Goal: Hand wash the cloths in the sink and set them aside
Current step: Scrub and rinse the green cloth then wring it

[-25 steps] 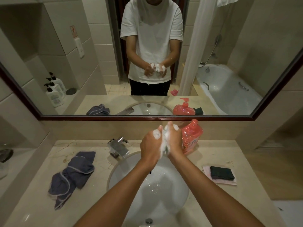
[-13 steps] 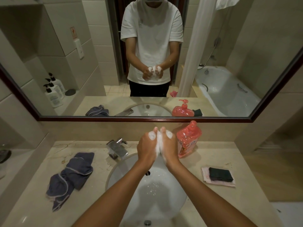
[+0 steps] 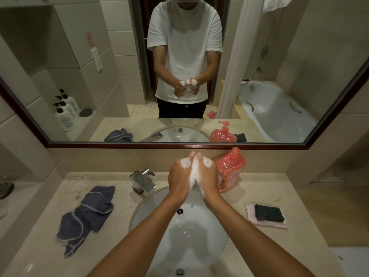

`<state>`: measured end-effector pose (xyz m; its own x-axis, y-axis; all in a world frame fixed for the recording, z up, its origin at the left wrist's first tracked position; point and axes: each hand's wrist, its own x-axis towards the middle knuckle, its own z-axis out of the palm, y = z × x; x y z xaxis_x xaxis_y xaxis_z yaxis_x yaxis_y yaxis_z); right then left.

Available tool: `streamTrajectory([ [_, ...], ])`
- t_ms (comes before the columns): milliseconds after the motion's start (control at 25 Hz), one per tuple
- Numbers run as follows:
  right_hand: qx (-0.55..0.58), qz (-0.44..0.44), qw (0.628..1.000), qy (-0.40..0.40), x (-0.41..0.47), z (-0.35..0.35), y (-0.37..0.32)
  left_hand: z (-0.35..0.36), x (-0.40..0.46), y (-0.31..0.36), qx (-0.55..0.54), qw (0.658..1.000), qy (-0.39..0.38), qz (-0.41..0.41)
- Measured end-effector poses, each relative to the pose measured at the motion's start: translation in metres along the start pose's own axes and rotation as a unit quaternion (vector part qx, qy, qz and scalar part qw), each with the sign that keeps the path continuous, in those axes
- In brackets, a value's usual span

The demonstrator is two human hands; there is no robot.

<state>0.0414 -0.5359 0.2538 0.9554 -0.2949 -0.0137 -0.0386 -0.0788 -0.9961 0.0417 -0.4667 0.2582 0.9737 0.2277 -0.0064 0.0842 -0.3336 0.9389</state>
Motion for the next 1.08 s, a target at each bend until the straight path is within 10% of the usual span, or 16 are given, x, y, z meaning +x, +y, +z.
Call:
streamTrajectory([
  [800,0.166,0.028,0.979,-0.111,-0.010,-0.011,0.012,-0.009,0.000,-0.011,-0.065,0.994,0.008,0.082],
  [1080,0.192,0.037,0.980,-0.034,0.017,-0.030,-0.001,-0.016,-0.008,-0.015,-0.198,0.967,-0.153,0.040],
])
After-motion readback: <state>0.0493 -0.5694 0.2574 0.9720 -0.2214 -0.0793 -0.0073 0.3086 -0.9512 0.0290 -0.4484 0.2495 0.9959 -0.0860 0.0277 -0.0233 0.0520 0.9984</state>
